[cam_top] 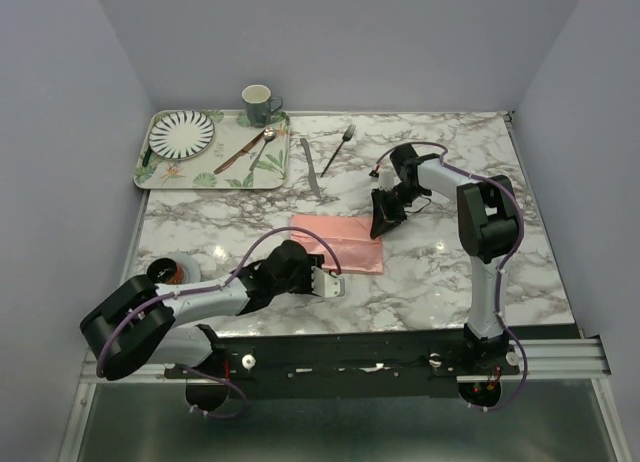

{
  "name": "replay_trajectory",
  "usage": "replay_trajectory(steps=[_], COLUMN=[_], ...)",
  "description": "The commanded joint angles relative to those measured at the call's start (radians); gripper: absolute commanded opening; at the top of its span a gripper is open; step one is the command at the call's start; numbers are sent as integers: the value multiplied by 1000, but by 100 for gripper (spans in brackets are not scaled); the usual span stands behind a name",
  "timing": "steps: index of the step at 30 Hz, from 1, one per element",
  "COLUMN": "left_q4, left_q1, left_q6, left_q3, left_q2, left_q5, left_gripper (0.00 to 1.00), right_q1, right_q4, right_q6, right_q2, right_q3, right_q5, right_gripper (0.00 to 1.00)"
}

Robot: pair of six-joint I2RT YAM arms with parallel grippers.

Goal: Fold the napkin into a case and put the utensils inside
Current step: Smooth out the 2/3-rectangle-folded napkin at the center of the board, then fold the 2/3-rectangle-folded napkin at the center of the board.

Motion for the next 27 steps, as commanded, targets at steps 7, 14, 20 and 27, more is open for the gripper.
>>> replay_trajectory(steps=[7, 14, 20, 27], left_q4=[59, 26, -108, -334], left_q1=[-32, -32, -32, -14], left_q6=[113, 107, 81, 14], left_q3=[-16, 29, 89, 173], left_q2=[104, 174, 150, 104], left_q5=[7, -12, 80, 217], left_gripper=[52, 24, 0, 0], right_q1=[3, 11, 22, 36], right_q4=[19, 21, 18, 21], right_q6=[-50, -59, -77, -89], right_q2=[47, 43, 27, -8], right_q3=[-15, -21, -32, -69], right_q5=[160, 163, 165, 160], right_gripper=[17, 17, 17, 16])
